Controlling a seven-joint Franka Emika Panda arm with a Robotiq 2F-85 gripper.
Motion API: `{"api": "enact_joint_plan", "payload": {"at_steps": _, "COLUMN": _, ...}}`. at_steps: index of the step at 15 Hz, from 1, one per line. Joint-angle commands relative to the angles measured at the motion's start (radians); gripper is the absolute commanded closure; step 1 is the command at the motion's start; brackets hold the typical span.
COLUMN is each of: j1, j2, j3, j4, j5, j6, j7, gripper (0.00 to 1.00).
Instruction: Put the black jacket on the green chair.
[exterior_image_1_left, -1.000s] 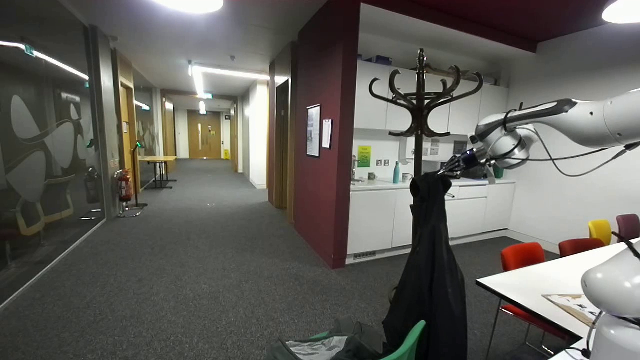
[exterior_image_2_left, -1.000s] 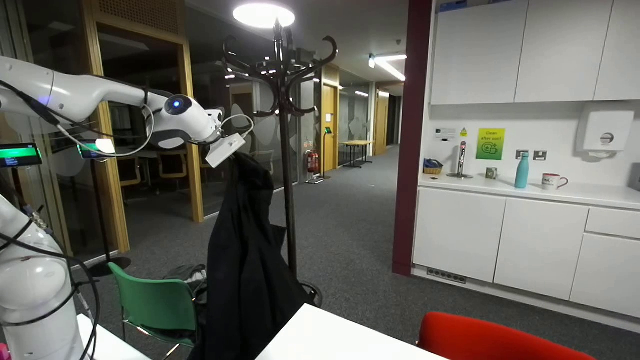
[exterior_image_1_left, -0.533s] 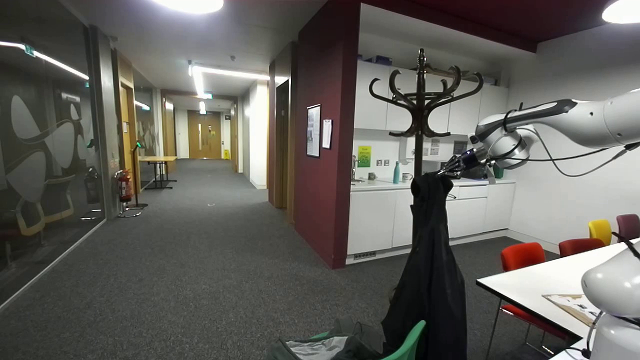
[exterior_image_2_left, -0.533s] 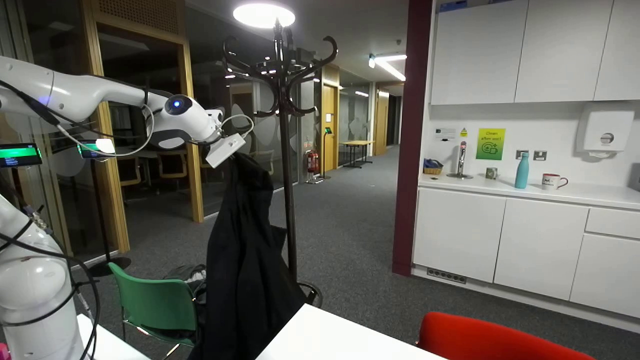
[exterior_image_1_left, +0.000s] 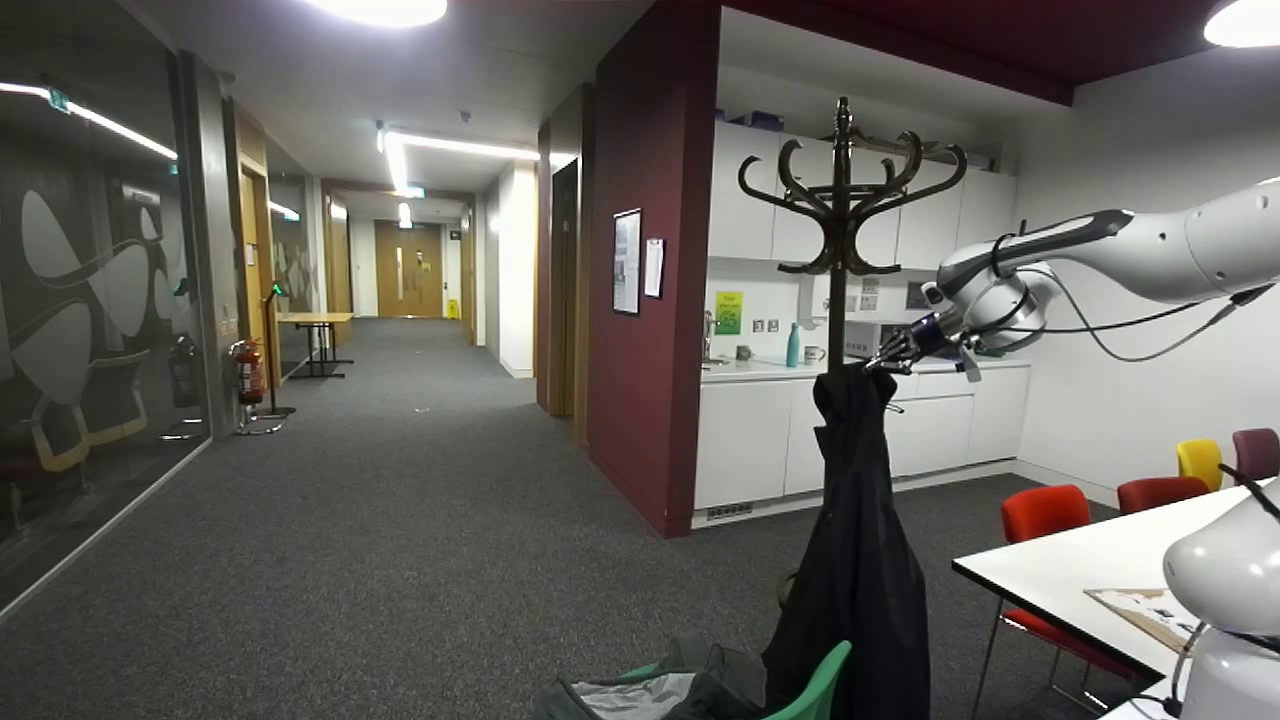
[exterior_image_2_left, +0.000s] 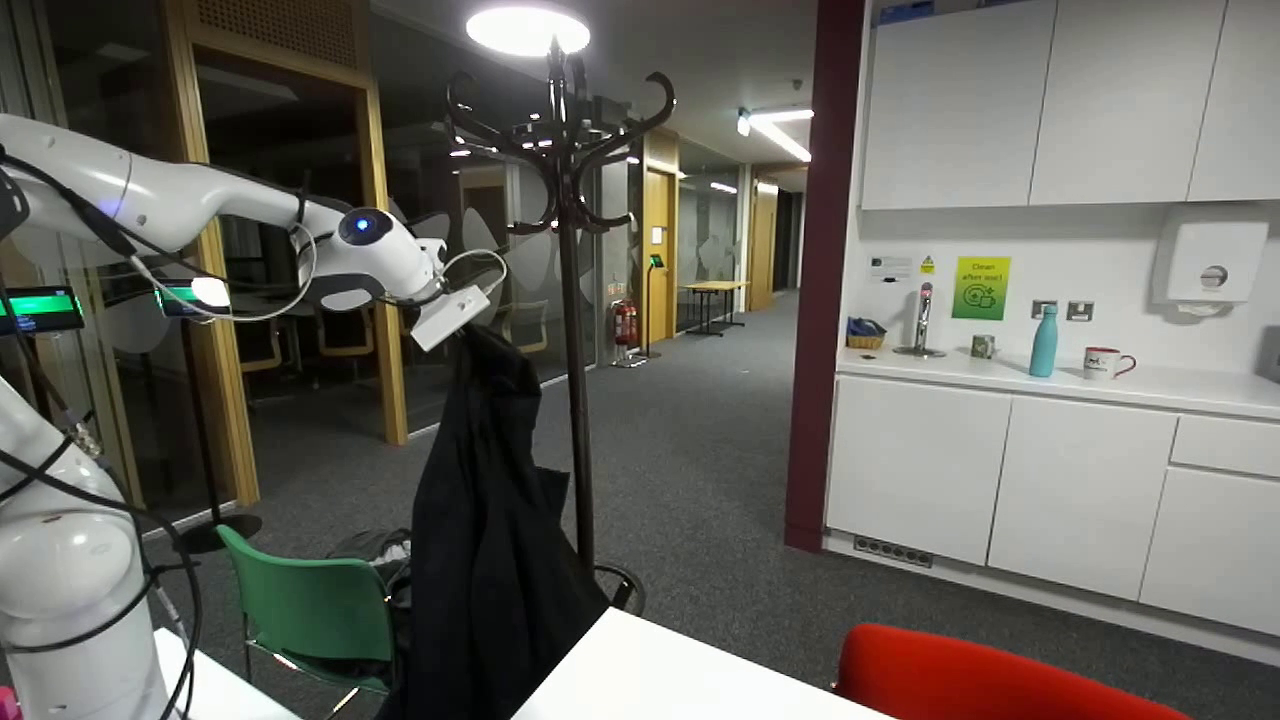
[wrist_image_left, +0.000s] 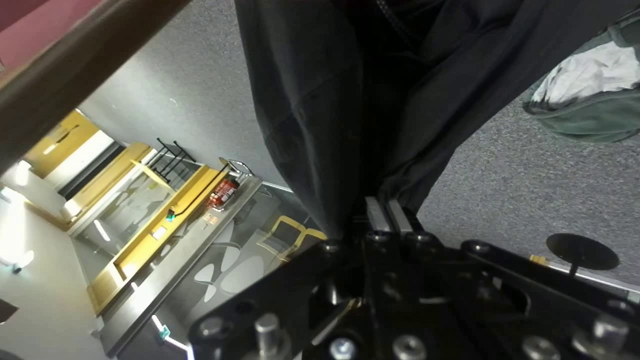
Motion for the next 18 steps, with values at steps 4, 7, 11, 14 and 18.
{"api": "enact_joint_plan", "payload": {"at_steps": 4, "j1": 0.020, "j2": 0.048, "j3": 0.087, "j4": 0.051, "j5": -0.046, "j6": -0.001, "j7": 0.022, "gripper": 0.99}}
{"api": "enact_joint_plan", "payload": {"at_steps": 7, "j1": 0.189, "j2": 0.082, "j3": -0.012, "j4": 0.068, "j5": -0.183, "j6": 0.027, "j7": 0.093, "gripper": 0.99}}
{"api": "enact_joint_plan", "payload": {"at_steps": 11, "j1": 0.302, "j2": 0.128, "j3": -0.046, "j4": 0.123, "j5": -0.314, "j6": 0.018, "j7": 0.172, "gripper": 0.99}}
{"api": "enact_joint_plan", "payload": {"at_steps": 14, "j1": 0.365, "j2": 0.172, "j3": -0.058, "j4": 0.175, "j5": -0.389, "j6": 0.011, "j7": 0.217, "gripper": 0.99}}
{"api": "enact_joint_plan", "payload": {"at_steps": 18, "j1": 0.423, "j2": 0.235, "j3": -0.059, "j4": 0.230, "j5": -0.442, "j6": 0.004, "j7": 0.245, "gripper": 0.99}}
